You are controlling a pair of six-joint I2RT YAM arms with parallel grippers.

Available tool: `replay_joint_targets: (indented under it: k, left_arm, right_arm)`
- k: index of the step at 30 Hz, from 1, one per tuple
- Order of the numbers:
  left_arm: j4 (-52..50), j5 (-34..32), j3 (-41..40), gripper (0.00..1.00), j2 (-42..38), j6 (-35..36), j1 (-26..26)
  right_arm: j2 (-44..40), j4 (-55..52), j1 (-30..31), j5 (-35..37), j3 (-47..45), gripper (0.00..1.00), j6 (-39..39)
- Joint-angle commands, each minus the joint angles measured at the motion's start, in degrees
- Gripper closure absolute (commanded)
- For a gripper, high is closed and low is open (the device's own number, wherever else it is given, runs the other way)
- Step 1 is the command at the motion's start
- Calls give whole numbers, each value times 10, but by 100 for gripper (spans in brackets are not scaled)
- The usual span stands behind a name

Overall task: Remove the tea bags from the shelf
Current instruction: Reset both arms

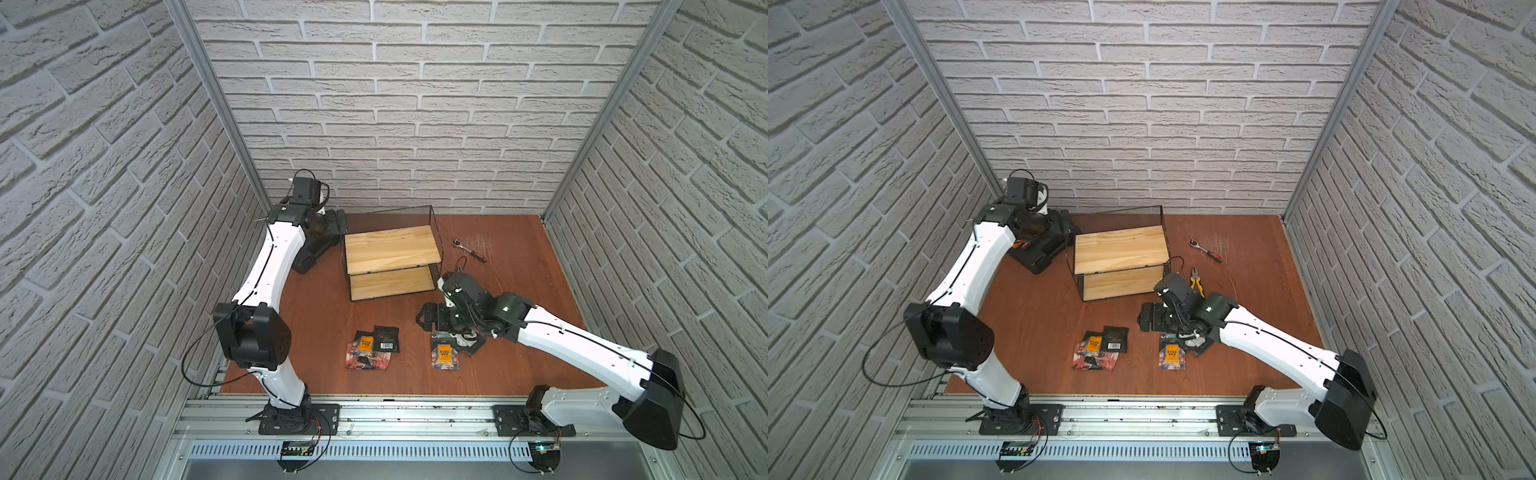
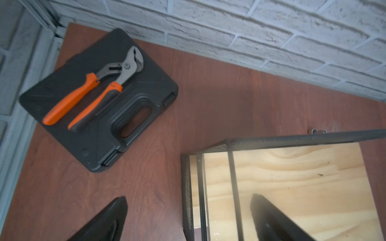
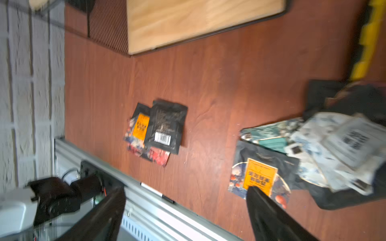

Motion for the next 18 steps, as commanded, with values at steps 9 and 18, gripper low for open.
replay_joint_targets:
  k: [9,18]
  left_arm:
    - [22,-162,-221,2,-221,-82,-22]
    - [77,-392,-399,2,-287,-107,-43]
  right_arm:
    - [-152,-229,-138,290,17,0,-9]
    - [-136,50,-236,453,-110,0,-149]
